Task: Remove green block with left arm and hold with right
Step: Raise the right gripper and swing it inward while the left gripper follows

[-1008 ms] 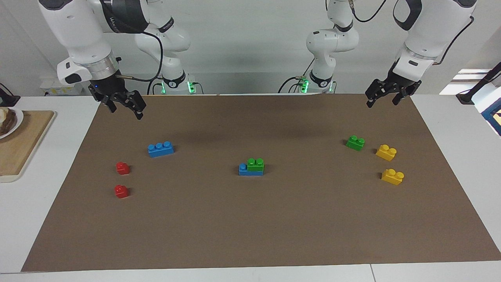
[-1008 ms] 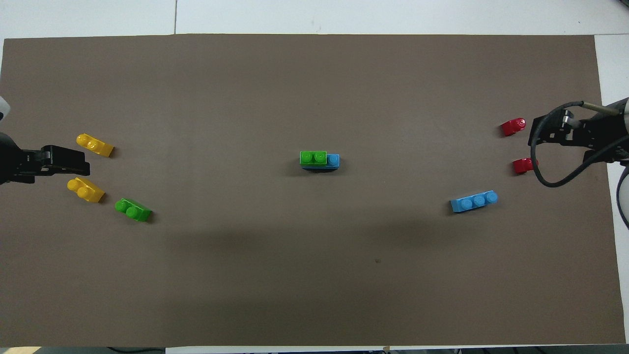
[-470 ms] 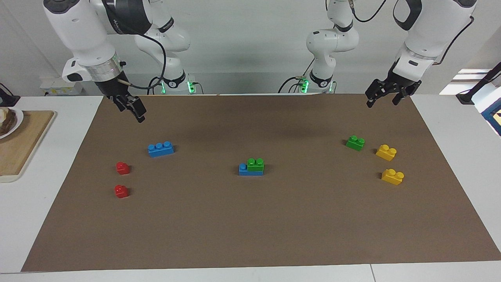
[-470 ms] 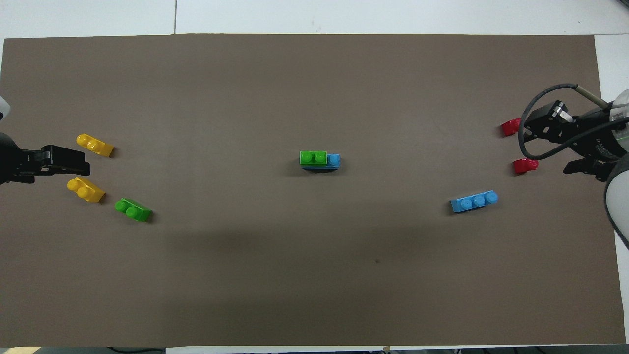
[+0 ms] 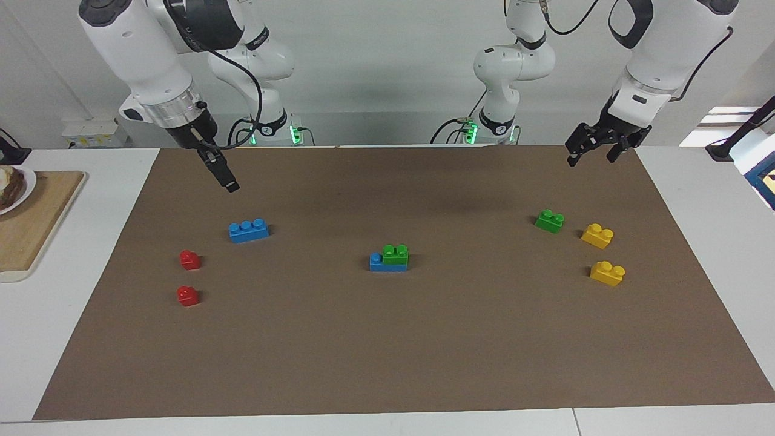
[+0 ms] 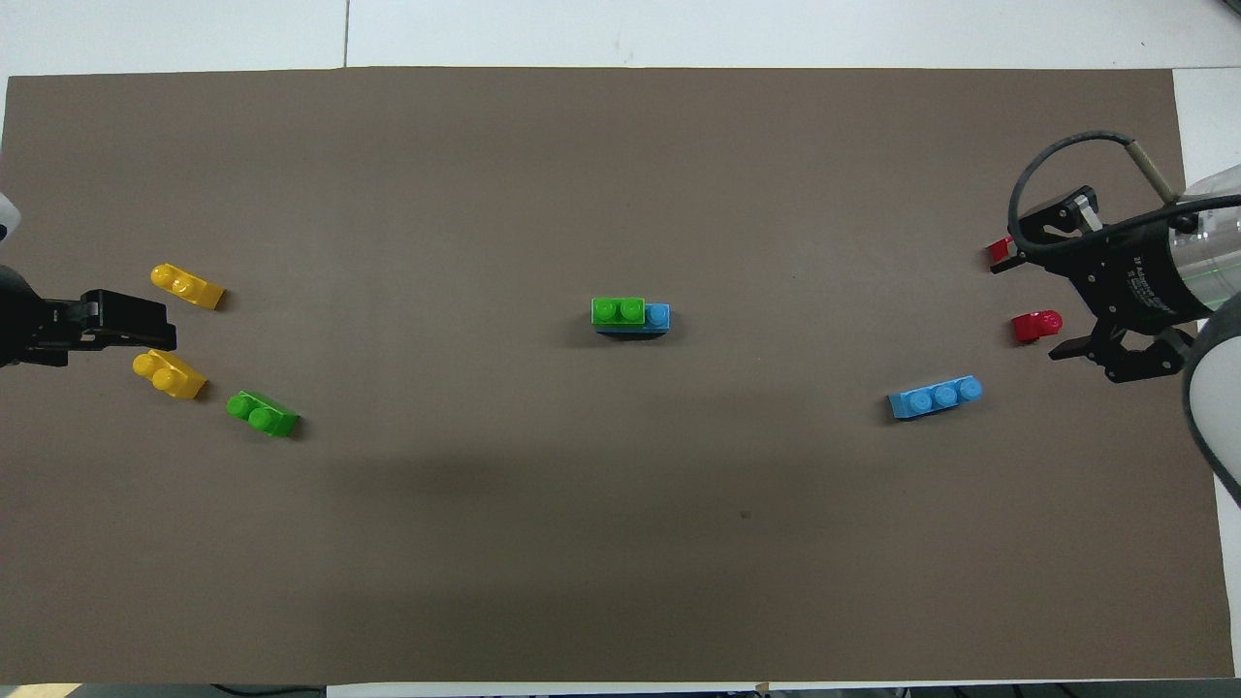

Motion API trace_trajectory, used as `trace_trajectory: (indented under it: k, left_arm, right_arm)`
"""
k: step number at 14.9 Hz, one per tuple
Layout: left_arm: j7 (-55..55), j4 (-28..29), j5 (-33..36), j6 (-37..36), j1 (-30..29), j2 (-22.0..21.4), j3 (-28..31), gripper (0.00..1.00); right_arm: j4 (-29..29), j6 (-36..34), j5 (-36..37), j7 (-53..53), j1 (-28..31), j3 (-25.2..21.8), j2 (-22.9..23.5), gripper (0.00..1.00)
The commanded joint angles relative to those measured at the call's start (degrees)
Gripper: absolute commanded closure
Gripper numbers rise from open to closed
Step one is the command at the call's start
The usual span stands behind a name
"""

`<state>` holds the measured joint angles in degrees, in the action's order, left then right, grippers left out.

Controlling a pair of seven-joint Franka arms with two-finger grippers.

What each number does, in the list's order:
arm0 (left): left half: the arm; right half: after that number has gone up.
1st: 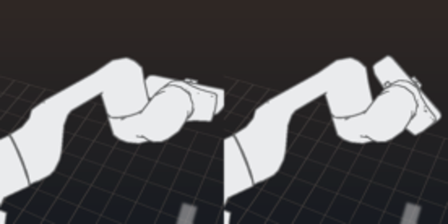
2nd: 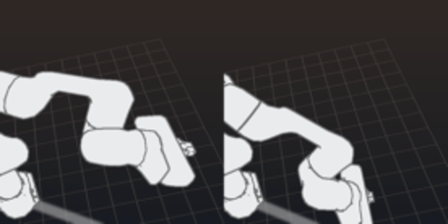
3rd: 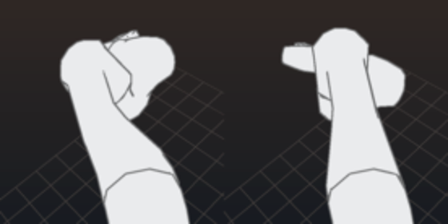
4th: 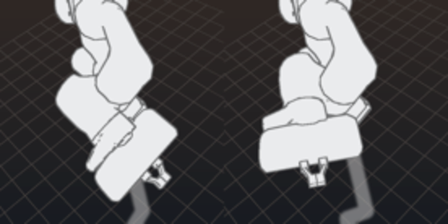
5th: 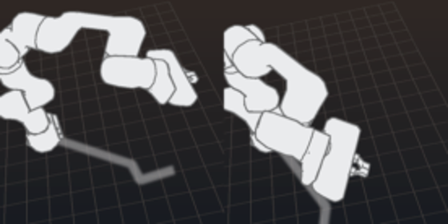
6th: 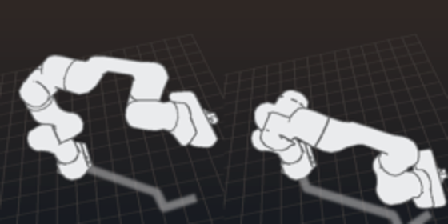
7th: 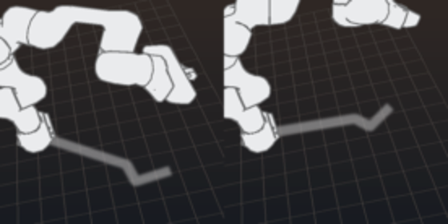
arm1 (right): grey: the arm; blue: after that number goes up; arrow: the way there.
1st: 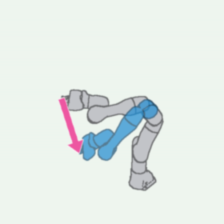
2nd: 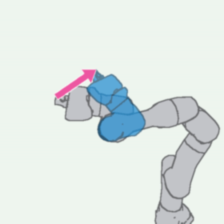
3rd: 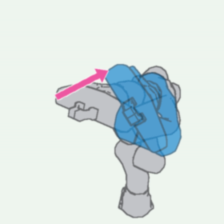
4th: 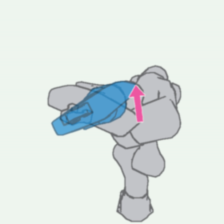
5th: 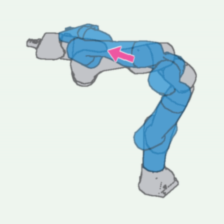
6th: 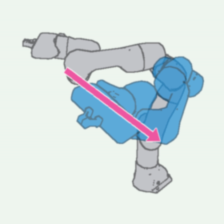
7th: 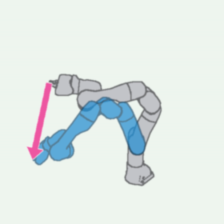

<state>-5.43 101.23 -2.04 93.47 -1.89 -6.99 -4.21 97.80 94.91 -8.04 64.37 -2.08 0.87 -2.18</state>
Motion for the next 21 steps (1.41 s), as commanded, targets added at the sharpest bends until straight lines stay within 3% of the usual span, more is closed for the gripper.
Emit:
trace_trajectory:
  k: [1,4,7,12,17,21]
  left_arm:
    - [-0.9,1.8,0.7,-0.7,-0.2,-2.0,0.1,0.0]
    - [-6.1,2.2,0.6,-0.1,-0.2,-2.1,0.1,0.0]
    - [-22.5,2.8,0.2,1.4,0.7,-2.4,-0.1,0.0]
    - [-57.3,4.4,-0.1,6.3,7.2,-2.7,-0.3,0.0]
    - [-80.7,7.6,-0.1,10.8,11.9,-3.6,-0.3,0.0]
    - [-91.2,8.0,-0.1,12.8,18.5,-1.8,-0.2,0.0]
  right_arm:
    - [1.3,1.2,-5.1,6.5,1.2,0.0,-0.5,0.05]
    - [2.6,1.9,-10.5,9.1,3.6,0.0,-0.1,0.05]
    - [3.9,1.9,-15.8,9.2,5.2,0.0,1.4,0.05]
    - [3.9,1.8,-21.2,9.2,5.4,0.1,6.0,0.05]
    - [4.0,3.6,-25.9,9.2,4.5,0.2,11.0,0.05]
    - [4.1,6.8,-26.9,9.2,1.0,0.2,13.2,0.05]
